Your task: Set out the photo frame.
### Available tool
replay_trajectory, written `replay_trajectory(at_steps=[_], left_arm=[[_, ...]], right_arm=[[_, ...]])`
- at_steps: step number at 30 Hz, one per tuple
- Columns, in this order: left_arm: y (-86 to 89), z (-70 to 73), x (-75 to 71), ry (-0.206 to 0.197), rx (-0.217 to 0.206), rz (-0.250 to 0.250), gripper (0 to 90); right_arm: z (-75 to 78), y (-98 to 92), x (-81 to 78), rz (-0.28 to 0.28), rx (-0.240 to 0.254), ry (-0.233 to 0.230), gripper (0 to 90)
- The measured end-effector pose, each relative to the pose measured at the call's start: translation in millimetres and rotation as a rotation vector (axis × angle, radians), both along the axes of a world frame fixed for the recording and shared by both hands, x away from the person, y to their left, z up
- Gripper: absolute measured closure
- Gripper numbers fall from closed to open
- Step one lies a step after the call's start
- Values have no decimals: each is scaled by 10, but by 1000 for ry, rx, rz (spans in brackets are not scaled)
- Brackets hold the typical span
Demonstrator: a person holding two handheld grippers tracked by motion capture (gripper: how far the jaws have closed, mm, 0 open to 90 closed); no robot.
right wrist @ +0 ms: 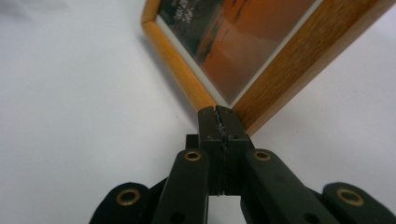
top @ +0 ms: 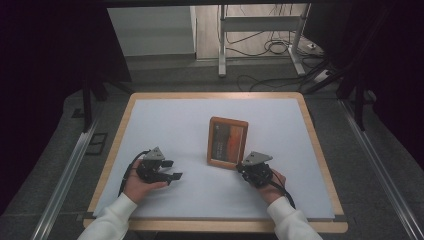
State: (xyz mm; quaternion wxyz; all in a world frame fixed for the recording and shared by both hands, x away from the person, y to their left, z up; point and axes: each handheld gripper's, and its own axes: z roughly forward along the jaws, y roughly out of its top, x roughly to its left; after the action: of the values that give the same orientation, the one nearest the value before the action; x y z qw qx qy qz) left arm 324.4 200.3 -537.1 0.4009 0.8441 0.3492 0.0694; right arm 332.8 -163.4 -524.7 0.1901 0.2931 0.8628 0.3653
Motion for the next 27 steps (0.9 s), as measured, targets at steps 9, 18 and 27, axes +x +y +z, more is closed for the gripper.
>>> replay_trajectory(at_steps=[9, 18, 27], left_arm=[[-1, -3, 2, 0, 2, -1, 338], [0, 2, -1, -3, -1, -1, 338], [13, 13, -8, -7, -5, 3, 339]], right_arm=[[-8, -49, 37, -20, -4, -6, 900], [-21, -86, 57, -41, 5, -3, 899], [74, -136, -16, -25, 73, -3, 899]])
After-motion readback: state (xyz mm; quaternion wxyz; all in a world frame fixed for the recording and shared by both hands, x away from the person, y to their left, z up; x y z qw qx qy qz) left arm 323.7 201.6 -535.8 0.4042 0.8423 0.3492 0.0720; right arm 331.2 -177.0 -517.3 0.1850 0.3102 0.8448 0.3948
